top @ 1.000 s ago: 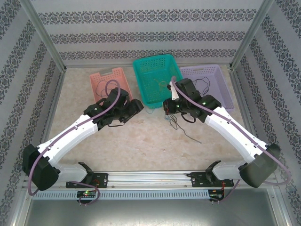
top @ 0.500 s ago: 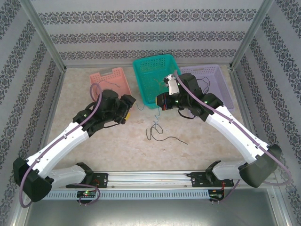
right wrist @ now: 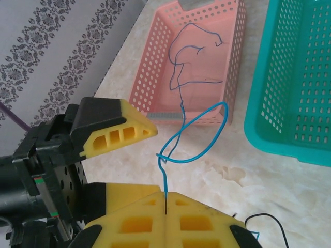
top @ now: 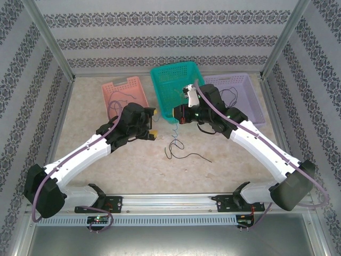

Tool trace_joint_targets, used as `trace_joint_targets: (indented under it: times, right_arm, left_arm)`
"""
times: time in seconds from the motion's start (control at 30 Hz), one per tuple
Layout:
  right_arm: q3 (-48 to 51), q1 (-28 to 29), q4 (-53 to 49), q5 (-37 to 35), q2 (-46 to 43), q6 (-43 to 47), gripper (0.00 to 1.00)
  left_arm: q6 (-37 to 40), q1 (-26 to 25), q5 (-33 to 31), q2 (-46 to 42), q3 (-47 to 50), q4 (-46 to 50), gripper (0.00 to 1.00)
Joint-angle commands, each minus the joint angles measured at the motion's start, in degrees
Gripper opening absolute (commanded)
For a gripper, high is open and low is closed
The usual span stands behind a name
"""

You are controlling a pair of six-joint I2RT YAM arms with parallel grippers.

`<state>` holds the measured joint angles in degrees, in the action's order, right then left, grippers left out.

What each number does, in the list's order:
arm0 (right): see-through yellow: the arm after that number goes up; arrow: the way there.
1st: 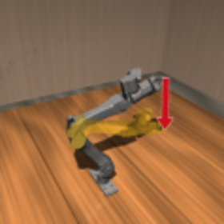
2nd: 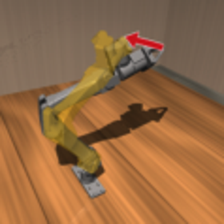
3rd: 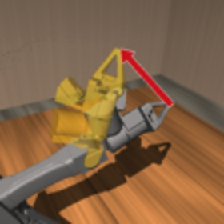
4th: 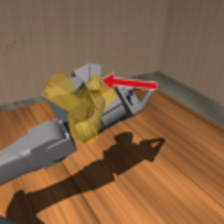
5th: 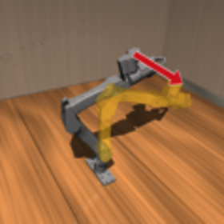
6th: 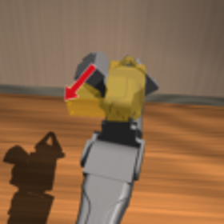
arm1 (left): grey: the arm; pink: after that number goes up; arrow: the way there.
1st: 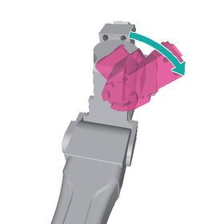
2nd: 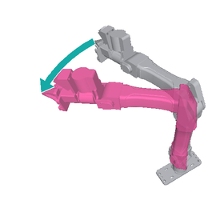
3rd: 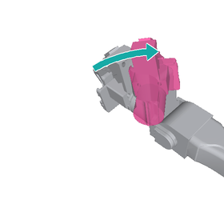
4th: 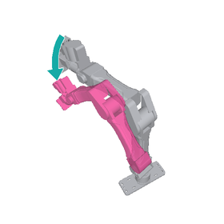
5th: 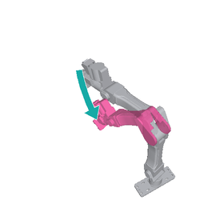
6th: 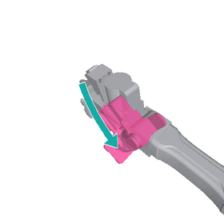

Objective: Untangle the cables

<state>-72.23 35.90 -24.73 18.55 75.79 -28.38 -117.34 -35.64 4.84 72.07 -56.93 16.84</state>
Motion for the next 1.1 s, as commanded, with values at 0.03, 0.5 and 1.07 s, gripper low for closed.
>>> trace_joint_targets:
  times: [0.03,0.5,1.07]
  right_arm:
    - [1.3,0.8,2.4,0.6,-0.4,-0.6,0.00]
    - [4.1,1.9,-0.1,0.9,-1.8,4.1,0.00]
    - [-2.7,14.5,-9.3,-7.2,11.0,21.0,0.00]
  left_arm:
    - [-6.0,0.6,-4.3,2.4,1.1,-5.9,0.71]
    - [9.0,12.1,-2.6,5.8,-7.9,1.2,0.00]
    - [61.2,26.3,6.8,31.6,-73.9,32.4,0.00]
